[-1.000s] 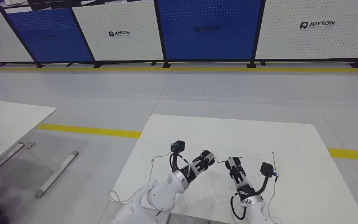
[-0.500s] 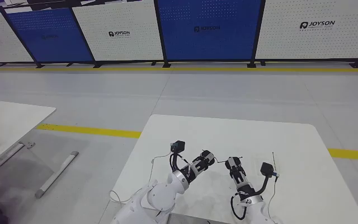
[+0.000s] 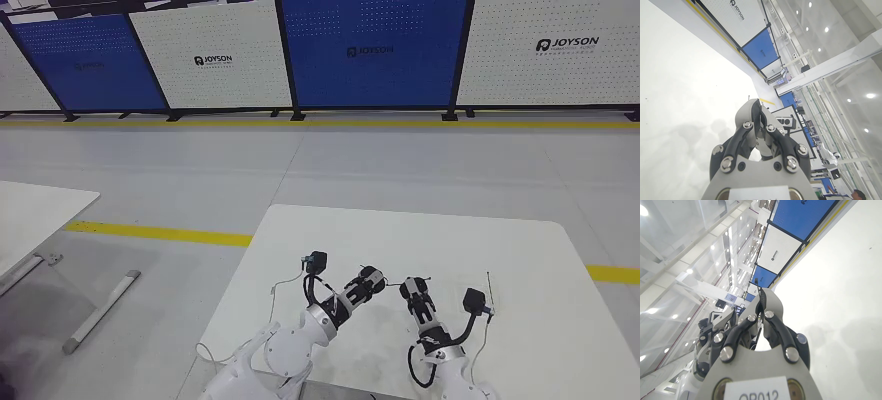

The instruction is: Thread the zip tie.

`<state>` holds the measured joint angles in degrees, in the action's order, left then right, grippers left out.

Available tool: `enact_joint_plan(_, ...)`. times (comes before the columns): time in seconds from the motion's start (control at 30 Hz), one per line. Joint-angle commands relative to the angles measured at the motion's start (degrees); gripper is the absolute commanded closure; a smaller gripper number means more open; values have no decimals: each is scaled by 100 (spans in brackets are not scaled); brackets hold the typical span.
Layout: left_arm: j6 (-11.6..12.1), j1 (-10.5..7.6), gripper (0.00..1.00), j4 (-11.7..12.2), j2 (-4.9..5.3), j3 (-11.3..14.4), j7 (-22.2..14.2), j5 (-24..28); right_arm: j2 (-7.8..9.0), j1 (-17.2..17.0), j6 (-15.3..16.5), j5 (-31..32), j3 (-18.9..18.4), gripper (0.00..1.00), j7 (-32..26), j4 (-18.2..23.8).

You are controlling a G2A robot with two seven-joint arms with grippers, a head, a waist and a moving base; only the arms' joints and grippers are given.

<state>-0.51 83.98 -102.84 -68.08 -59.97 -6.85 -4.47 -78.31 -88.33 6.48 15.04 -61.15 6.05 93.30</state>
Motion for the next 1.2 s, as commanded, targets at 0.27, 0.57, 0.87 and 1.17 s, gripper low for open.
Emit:
enact_joint_plan(0.27,47,-21,100,34,-15,-12,-45,104,-27,0,179,-187,-68,100,50,3)
enact_joint_plan(0.57,83,-4,100,33,-26,-32,-50,186,-53,25,228,-222,-73,100,49,-84)
enact_joint_plan(0.87,86,10,100,29,-41,-87,-126,520,-89,93,481,-281,18,100,-61,-211)
enact_joint_plan(1.17,24,-8,100,77,-32,-40,-123,88,-90,10,537,-231,-102,100,70,-127)
